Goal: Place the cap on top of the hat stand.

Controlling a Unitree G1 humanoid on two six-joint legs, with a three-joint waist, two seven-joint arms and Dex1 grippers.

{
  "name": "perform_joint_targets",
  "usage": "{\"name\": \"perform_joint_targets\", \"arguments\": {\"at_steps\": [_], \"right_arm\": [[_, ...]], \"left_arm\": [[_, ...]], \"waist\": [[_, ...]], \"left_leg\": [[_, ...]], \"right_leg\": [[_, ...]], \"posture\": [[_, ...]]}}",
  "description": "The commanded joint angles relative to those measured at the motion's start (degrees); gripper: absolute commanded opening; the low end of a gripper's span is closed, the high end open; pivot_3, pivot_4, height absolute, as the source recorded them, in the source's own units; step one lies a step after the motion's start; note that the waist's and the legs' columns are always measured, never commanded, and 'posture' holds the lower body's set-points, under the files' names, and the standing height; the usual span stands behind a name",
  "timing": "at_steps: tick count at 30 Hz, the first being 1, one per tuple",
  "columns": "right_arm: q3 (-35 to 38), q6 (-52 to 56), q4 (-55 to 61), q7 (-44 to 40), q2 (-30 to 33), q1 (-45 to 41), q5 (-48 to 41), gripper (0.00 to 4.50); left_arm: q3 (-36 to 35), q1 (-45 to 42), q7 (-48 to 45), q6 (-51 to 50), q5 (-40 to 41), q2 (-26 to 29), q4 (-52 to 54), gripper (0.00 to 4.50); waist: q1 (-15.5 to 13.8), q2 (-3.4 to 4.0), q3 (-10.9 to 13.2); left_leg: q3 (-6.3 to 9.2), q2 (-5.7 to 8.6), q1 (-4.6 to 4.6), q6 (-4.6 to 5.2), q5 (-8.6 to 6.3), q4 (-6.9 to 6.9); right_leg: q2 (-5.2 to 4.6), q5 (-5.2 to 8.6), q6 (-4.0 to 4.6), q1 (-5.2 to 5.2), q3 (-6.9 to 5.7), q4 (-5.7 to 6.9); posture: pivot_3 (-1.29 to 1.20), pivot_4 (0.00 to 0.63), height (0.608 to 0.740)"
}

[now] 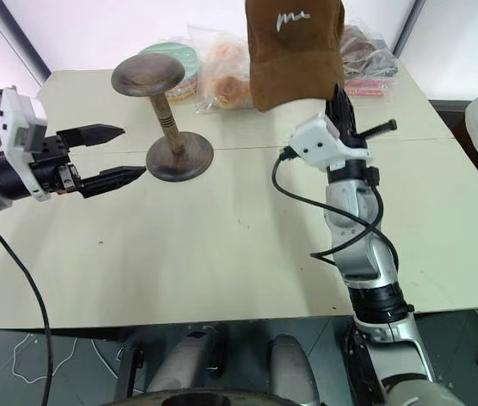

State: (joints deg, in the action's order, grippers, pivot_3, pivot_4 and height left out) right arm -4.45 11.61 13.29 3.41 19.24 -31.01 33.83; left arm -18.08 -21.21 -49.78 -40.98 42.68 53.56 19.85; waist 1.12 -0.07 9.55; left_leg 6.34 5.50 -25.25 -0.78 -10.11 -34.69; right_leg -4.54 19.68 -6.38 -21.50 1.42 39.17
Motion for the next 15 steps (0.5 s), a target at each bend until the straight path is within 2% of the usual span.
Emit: {"name": "perform_joint_targets", "arguments": {"at_steps": [1, 6, 15], "right_arm": [[-0.88, -0.07, 0.85, -0.8, -2.45, -6.23, -1.29, 0.02], [-3.31, -0.49, -4.38, 0.47, -7.59, -11.68, -1.9, 0.02], [-9.3, -4.07, -12.45, 3.52, -16.03, -14.21, -1.36, 0.02]], "left_arm": [[-4.16, 1.03, 0.67, 1.06, -0.83, 1.36, 0.53, 4.5], [-6.36, 2.86, 1.93, 1.06, -1.53, 1.06, 0.49, 4.5], [-10.81, 6.88, 4.99, 1.11, -2.92, 0.76, 1.11, 4.5]], "waist": [[0.05, 0.0, 0.0], [-0.05, 0.0, 0.0], [0.15, -0.01, -0.01]], "left_leg": [[0.01, 0.0, 0.0, -0.01, 0.01, 0.04], [0.01, 0.0, 0.0, -0.1, 0.06, 0.13], [-0.01, 0.0, -0.02, -0.44, 0.29, 0.52]], "right_leg": [[0.0, 0.0, 0.0, -0.03, 0.01, 0.01], [0.0, 0.0, 0.01, -0.07, 0.01, 0.01], [-0.01, -0.05, 0.09, -0.6, 0.08, 0.09]], "posture": [[0.0, 0.15, 0.74], [0.0, 0.15, 0.74], [0.0, 0.15, 0.74]]}}
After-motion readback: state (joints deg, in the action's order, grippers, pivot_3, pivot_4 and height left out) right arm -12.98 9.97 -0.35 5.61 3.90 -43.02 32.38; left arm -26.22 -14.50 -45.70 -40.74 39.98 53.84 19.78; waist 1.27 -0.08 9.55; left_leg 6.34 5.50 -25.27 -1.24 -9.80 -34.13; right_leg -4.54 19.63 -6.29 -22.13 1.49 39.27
